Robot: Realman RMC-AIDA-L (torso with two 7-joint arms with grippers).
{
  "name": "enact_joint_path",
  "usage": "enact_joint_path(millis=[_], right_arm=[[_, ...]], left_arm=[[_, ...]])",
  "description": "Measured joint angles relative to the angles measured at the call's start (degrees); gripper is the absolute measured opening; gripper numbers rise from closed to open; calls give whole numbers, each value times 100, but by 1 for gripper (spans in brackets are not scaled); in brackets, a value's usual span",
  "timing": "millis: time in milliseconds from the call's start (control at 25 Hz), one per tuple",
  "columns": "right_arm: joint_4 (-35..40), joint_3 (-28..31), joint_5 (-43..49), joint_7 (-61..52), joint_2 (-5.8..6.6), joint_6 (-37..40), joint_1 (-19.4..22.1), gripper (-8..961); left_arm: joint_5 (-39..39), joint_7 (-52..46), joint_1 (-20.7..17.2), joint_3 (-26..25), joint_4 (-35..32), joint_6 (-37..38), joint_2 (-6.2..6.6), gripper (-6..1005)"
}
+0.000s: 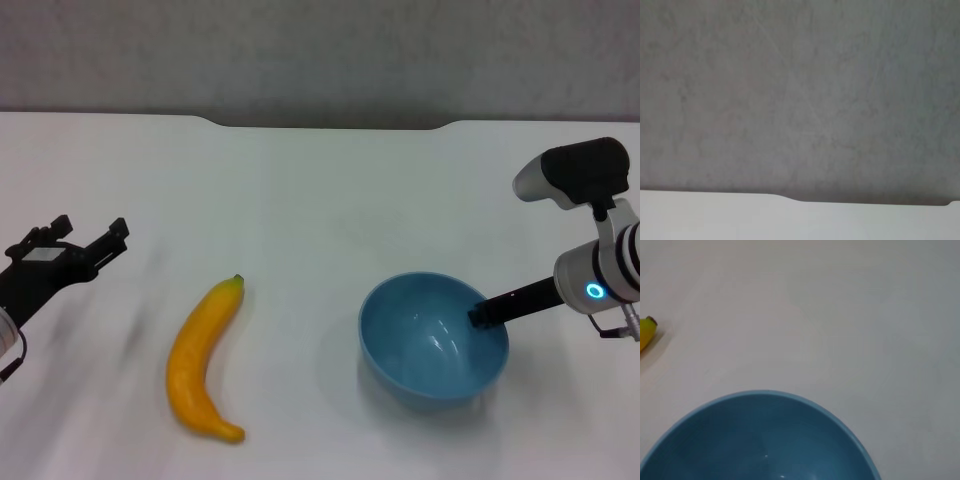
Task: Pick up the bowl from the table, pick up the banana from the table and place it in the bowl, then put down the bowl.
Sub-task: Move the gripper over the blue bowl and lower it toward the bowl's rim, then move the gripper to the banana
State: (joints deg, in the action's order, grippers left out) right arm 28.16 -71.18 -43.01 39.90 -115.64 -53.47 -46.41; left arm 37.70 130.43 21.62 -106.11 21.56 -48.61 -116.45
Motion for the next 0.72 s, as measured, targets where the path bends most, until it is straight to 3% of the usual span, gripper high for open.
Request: enact_joint_path(millis=[120, 400, 720], right_arm=[[-17, 1, -1, -1, -1, 48, 1, 52], [106, 22, -39, 5, -3, 117, 135, 31], [536, -5, -270, -5, 12, 53, 442, 30]], left_arm=[[0, 0, -8, -4, -3, 1, 5, 881], [442, -547, 15, 137, 161, 224, 30, 881], [2640, -2974, -242, 702, 1871, 1485, 32, 881]])
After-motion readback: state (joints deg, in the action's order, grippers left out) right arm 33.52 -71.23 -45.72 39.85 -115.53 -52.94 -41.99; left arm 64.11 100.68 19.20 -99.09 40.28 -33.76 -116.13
